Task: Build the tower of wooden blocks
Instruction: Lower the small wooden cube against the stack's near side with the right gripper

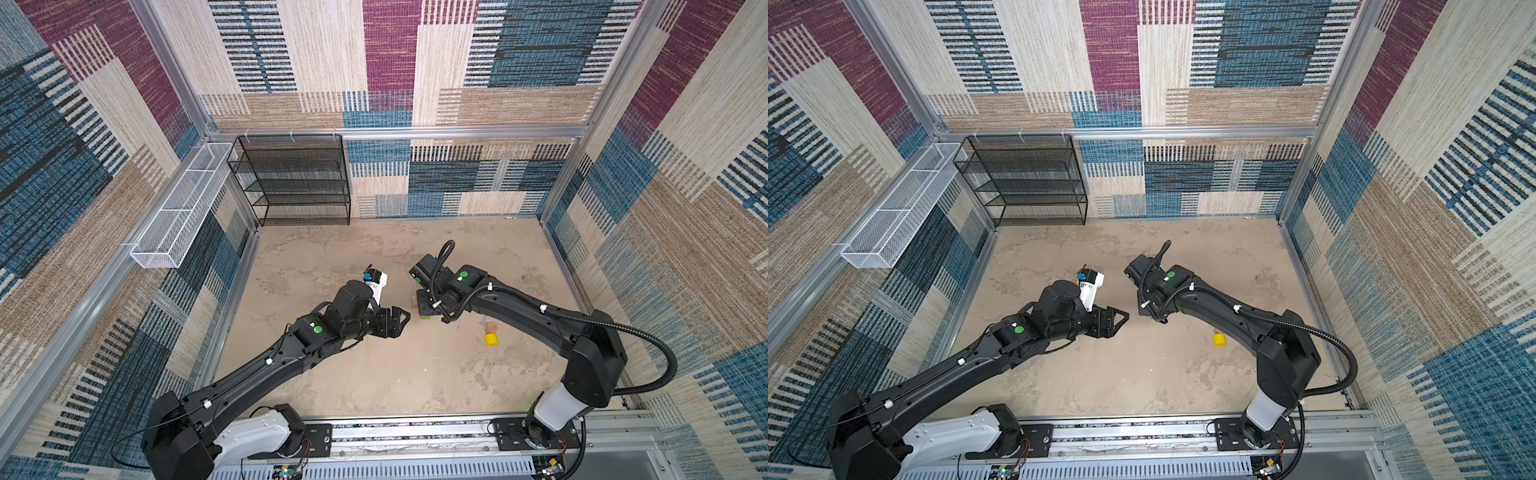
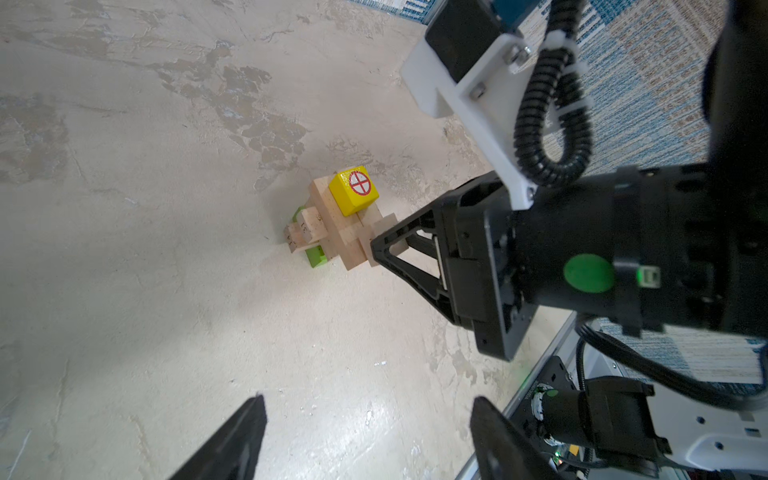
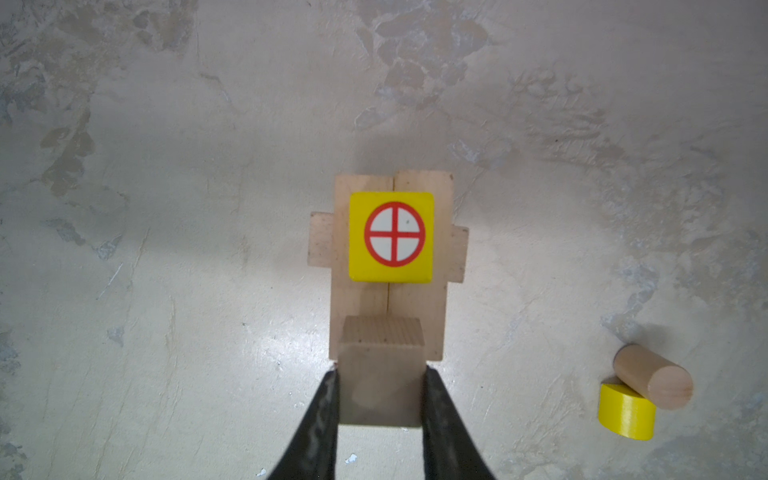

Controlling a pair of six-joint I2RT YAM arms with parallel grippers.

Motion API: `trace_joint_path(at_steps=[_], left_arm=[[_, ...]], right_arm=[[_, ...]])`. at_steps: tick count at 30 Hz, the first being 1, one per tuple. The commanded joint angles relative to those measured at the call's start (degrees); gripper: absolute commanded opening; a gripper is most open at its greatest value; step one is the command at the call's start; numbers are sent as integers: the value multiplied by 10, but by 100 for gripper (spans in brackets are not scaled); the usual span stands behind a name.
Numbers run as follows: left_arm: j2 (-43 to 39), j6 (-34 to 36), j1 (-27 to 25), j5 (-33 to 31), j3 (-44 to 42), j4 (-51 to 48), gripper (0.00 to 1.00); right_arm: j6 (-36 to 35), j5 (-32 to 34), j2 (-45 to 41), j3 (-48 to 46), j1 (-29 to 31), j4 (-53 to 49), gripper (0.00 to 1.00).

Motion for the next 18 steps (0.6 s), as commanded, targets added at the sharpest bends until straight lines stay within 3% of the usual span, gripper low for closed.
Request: trace_joint_path(at_steps=[1,18], left_arm=[[-2,8,0,2,0,-8,82],[-1,9,1,1,3,-8,83]], right_arm=[[-4,-1,2,5,-2,6,3],[-15,-5,16,17,-10,5,6]])
